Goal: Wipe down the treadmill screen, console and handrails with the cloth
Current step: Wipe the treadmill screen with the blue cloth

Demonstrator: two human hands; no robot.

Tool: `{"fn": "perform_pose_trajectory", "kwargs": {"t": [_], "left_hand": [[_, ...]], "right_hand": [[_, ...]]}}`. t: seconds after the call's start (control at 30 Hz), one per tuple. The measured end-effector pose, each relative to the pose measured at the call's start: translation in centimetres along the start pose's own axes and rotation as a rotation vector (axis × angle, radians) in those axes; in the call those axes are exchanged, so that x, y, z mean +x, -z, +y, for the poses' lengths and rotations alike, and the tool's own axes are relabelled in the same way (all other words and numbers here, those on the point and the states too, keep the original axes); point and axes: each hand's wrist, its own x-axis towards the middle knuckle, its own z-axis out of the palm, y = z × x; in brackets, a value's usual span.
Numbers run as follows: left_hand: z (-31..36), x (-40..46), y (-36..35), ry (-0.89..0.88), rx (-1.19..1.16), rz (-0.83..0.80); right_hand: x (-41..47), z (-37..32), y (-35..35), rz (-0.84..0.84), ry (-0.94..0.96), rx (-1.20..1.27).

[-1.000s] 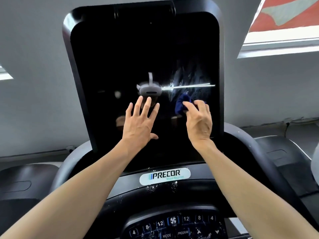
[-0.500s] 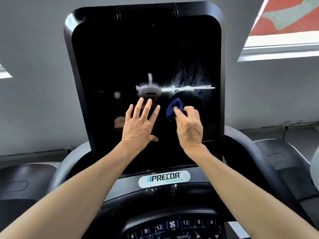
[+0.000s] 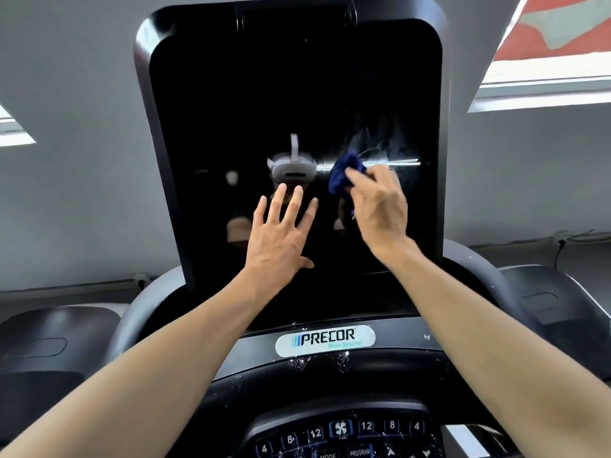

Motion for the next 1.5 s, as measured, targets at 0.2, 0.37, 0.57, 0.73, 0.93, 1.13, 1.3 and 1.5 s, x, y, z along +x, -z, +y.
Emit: {"fn": "perform_pose_trajectory", "kwargs": {"t": [0.2,0.37,0.57,0.73,0.93,1.13,1.3,1.5], "left_hand": [[0.0,0.0,-0.2,0.006,-0.011,0.016],[-0.3,0.7,0.6,0.001,-0.026,0.087],[-1.7,4.8,3.3,0.064,-0.087,0.205],[-2.2,7.4,4.3,0.061,-0.035,0.076],[-2.2,7.4,4.1,0.054,-0.007,0.067],[-2.3,7.2,4.2,0.048,0.010,0.072],[-2.3,7.3,4.0,0.058,0.001,0.067],[-2.3,7.5,3.9,0.064,0.003,0.062]], "right_hand": [[-2.3,-0.5,-0.2,0.038,-0.109,-0.010],[3.4,0.7,1.3,0.042,-0.095,0.022],[-1.0,-1.1,-0.6,0.016,0.015,0.001],[4.9,0.9,1.1,0.137,-0.203,0.016],[2.7,-1.2,-0.5,0.028,0.093,-0.041],[6.2,0.2,1.3,0.127,-0.201,0.002],[6.0,-0.6,0.7,-0.024,0.120,-0.052],[5.4,-1.0,0.9,0.061,-0.074,-0.065]]}}
